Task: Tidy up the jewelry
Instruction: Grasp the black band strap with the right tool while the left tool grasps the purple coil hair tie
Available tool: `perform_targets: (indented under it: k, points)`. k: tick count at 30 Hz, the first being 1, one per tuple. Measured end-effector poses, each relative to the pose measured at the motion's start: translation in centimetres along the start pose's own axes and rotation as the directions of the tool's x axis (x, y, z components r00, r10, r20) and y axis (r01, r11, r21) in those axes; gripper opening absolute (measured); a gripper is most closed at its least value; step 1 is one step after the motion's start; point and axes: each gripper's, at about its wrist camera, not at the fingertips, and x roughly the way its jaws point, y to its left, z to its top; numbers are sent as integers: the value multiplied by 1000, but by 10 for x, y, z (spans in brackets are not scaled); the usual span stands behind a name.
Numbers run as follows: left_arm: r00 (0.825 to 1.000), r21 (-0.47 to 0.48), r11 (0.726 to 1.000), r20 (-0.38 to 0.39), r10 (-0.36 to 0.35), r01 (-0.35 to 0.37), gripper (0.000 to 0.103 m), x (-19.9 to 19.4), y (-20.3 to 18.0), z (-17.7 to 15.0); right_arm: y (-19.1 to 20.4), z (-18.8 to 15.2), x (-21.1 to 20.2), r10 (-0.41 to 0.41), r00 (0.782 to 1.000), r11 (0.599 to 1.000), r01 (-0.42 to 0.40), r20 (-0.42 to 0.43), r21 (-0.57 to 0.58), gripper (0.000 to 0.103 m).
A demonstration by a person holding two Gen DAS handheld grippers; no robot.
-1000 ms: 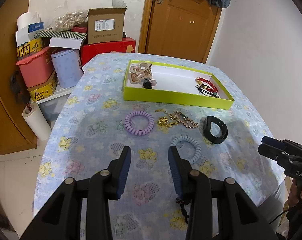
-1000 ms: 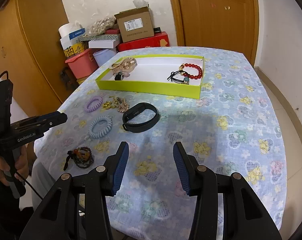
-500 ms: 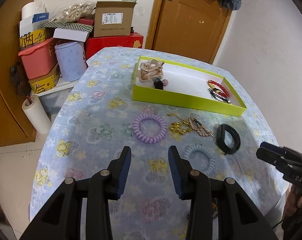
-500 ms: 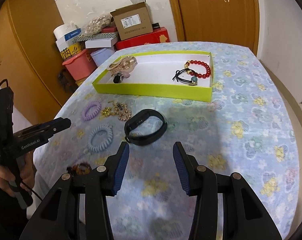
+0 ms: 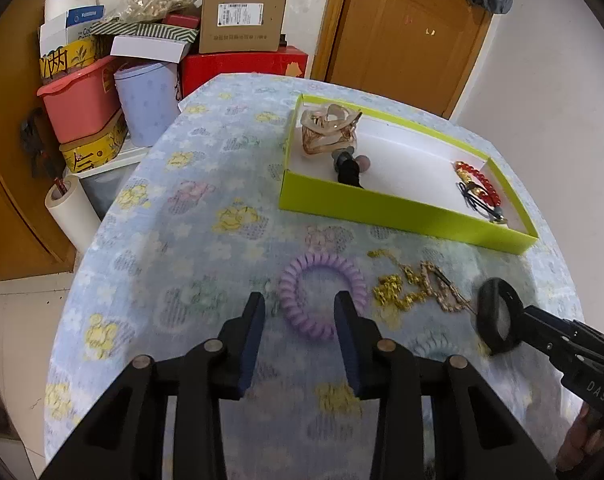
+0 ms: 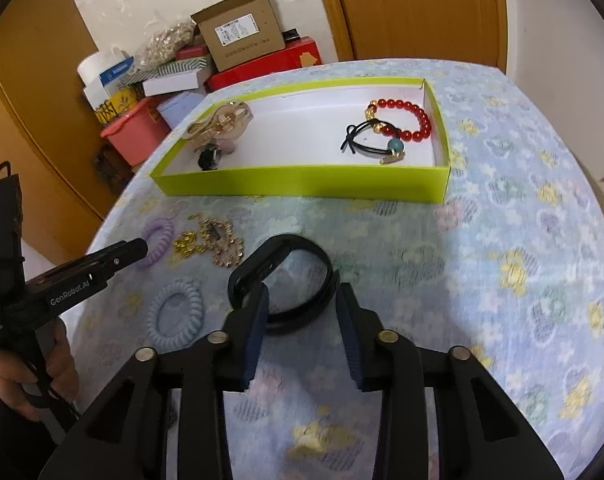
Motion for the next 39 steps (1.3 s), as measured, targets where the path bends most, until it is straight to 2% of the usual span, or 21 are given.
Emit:
perform_targets:
  k: [8,12,14,20,21,25,31,39]
  points:
    - [998,62,996,8,58,-59,25,7,-11,6,3,9,8,-46,999,999,45,-29,-27,28]
    - [998,92,994,8,61,-61,13,10,-16,8,4,11,10,-70,996,996,67,-51,-60,21]
    - [998,108,993,6,55,-55,11,9,-17,7,3,11,10,-85,994,993,80,-69,-83,21]
    - [999,161,986,12,38,-39,10,7,-25,1,7,9,12,-138,986,981,124,-93,-148,21]
    - [999,171,985,12,35,-37,10,7,-26,1,9,8,12,-145,986,978,130,-87,-164,14]
    - [1000,184,983,11,17,-19,9,6,-27,1,12,6,12,-124,990,978,110,-69,-179,7]
    - [1000,166,986,12,-14,12,9,-1,-25,-3,8,2,2,-94,995,983,87,-36,-163,7]
    - [995,177,983,78,-58,44,9,-32,-33,-5,-1,-5,-27,-75,997,987,79,32,-137,7]
